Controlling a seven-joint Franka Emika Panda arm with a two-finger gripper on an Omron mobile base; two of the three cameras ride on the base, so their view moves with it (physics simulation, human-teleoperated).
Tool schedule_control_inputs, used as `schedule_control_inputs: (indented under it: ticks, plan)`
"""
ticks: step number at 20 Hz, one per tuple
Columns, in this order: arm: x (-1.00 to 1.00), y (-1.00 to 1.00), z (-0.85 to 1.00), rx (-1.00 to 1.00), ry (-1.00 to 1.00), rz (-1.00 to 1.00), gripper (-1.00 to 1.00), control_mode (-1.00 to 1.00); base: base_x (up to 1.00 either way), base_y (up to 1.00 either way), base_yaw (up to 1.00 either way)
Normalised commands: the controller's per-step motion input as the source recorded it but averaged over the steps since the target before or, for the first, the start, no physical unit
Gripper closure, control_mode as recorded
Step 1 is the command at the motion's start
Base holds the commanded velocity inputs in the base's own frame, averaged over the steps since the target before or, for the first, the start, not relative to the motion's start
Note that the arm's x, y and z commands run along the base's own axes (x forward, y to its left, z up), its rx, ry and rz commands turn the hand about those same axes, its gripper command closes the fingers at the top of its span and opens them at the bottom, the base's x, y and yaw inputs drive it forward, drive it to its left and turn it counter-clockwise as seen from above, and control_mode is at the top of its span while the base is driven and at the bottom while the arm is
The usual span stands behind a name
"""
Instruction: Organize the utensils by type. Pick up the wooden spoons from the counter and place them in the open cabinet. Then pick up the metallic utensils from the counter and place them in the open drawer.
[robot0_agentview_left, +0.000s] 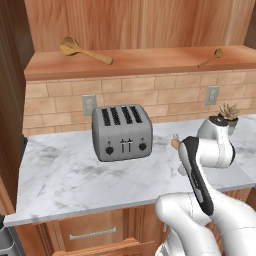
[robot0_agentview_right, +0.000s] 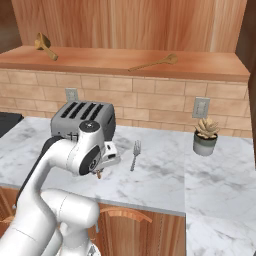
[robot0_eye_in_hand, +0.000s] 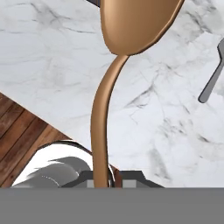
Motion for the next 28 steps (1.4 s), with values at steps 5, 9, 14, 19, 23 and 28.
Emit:
schedule_control_inputs:
  ticks: [5, 9, 14, 19, 23, 28]
  plan:
    - [-0.18, 0.0, 0.75, 0.02, 0.0, 0.03, 1.0, -1.0, 0.0, 0.0, 0.0]
    - [-0.08, 0.0, 0.9, 0.0, 0.0, 0.07, 1.0, -1.0, 0.0, 0.0, 0.0]
    - [-0.06, 0.0, 0.85, 0.0, 0.0, 0.06, 1.0, -1.0, 0.0, 0.0, 0.0]
    - [-0.14, 0.0, 0.62, 0.0, 0.0, 0.04, 1.0, -1.0, 0.0, 0.0, 0.0]
    - [-0.14, 0.0, 0.23, 0.0, -0.01, 0.0, 1.0, -1.0, 0.0, 0.0, 0.0]
    - [-0.13, 0.25, -0.01, -0.01, -0.07, 0.01, 1.0, -1.0, 0.0, 0.0, 0.0]
